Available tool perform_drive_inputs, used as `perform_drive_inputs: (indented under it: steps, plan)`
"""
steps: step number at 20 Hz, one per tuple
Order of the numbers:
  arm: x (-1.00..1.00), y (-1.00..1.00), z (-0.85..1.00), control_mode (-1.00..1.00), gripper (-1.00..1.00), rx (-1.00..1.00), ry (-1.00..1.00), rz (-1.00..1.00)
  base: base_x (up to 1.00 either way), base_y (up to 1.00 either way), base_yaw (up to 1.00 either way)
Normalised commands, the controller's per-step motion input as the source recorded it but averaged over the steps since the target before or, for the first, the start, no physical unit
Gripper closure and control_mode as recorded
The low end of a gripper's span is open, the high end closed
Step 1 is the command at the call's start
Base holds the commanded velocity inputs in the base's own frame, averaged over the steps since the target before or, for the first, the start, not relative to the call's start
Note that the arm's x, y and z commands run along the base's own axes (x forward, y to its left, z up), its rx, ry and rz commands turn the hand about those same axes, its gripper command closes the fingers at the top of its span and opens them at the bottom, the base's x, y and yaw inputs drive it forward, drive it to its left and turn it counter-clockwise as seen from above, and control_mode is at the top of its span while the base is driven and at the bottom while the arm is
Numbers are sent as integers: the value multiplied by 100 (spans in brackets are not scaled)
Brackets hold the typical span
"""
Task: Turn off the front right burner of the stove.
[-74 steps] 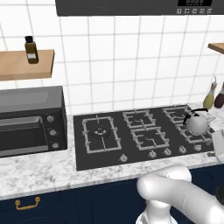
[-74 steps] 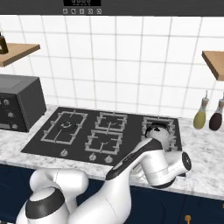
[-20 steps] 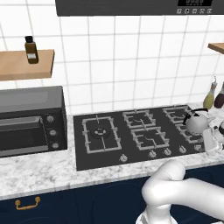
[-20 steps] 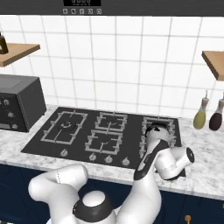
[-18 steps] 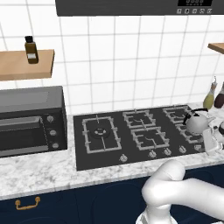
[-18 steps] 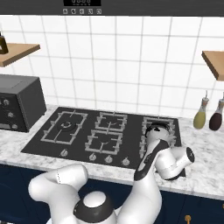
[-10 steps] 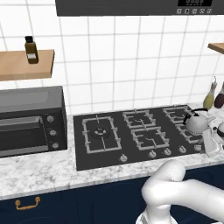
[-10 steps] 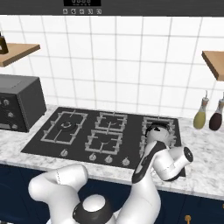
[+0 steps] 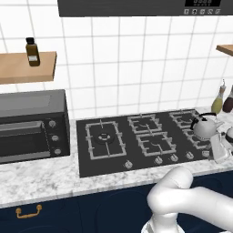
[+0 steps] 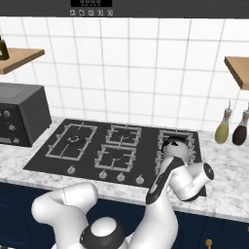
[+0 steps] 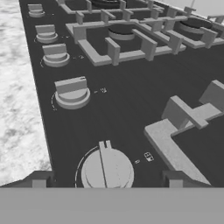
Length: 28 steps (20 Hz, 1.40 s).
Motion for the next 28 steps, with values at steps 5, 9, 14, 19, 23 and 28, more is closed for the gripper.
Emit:
perform_drive_inputs:
  steps: [5, 9, 14, 19, 23, 28]
  plan:
    - [0, 30, 0, -100, -100, 0, 0, 1, 0, 0, 0]
    - [0, 13, 0, -100, -100, 0, -1, 2, 0, 0, 0]
    - [14, -2, 0, -100, -100, 0, 0, 0, 0, 0, 0]
    - [12, -2, 0, -100, -100, 0, 0, 0, 0, 0, 0]
    - [4, 0, 0, -100, 100, 0, 0, 0, 0, 0, 0]
    - [0, 0, 0, -100, 100, 0, 0, 0, 0, 0, 0]
